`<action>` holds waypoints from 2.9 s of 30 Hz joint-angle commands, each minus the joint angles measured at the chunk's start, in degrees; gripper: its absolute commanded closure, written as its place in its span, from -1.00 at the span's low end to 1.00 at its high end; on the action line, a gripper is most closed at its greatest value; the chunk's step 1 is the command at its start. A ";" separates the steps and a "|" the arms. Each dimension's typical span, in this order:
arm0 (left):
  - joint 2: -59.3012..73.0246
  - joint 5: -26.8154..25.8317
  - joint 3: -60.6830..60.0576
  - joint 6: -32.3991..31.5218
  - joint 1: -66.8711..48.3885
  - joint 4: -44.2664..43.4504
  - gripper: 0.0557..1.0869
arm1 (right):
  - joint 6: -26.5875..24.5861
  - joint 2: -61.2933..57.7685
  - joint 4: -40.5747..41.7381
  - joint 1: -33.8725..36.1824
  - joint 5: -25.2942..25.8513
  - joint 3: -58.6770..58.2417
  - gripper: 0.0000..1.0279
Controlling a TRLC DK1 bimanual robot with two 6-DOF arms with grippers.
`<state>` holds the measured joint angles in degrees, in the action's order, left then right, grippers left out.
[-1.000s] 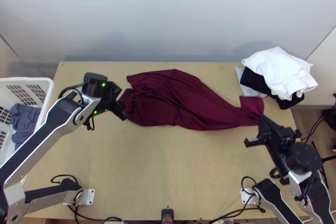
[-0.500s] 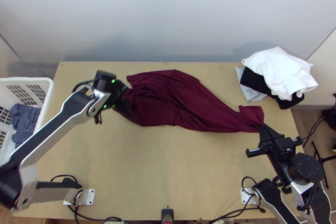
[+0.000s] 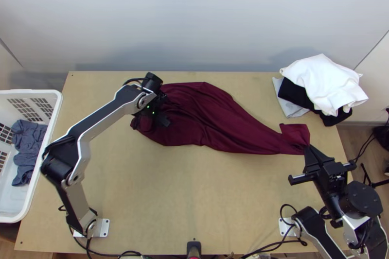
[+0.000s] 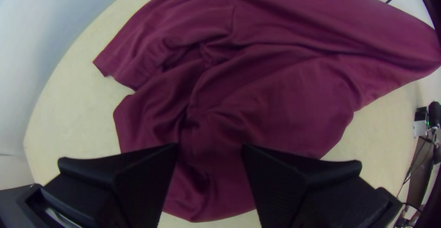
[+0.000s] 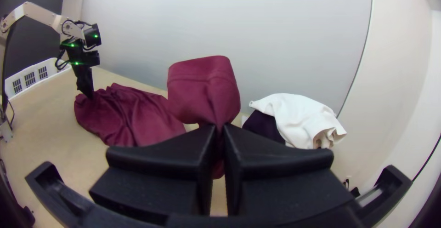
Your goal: Fold the t-shirt
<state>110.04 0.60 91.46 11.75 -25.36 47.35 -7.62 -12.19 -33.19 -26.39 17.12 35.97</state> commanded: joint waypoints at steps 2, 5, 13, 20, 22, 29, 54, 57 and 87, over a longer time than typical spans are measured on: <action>4.57 -0.25 3.02 -0.59 0.93 0.20 -0.35 | -0.64 0.14 -0.30 0.20 0.37 0.51 0.94; 4.75 -0.43 2.93 -0.94 1.02 1.16 -0.27 | -0.82 0.14 0.14 0.20 0.37 -0.02 0.94; -2.20 -6.05 3.11 -4.72 1.11 -0.42 0.89 | -1.70 0.23 1.20 0.38 0.54 -1.69 0.94; -11.07 -4.91 10.40 -8.23 5.68 0.20 0.89 | -4.42 -0.47 7.17 0.46 0.72 -3.97 0.94; -9.93 -4.20 17.96 -8.23 8.84 0.20 0.88 | -4.51 -2.76 10.25 0.64 1.16 -3.53 0.94; -8.09 -4.12 37.91 -5.68 14.47 4.50 0.88 | -1.70 -10.75 12.36 1.34 2.47 0.51 0.94; -70.58 -6.31 -44.44 16.64 -8.39 21.20 -0.90 | 1.46 0.14 10.87 6.79 3.00 -6.70 0.94; -69.61 -6.40 -45.41 17.08 -9.18 21.55 -0.90 | 1.11 0.23 11.39 6.79 3.09 -7.40 0.94; -35.95 -3.94 -40.75 -4.63 -17.53 -3.06 -0.90 | -1.96 0.50 13.41 7.23 3.27 -6.26 0.94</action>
<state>69.14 -3.55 50.96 8.49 -41.47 43.62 -9.08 -11.73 -19.46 -19.31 20.36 29.12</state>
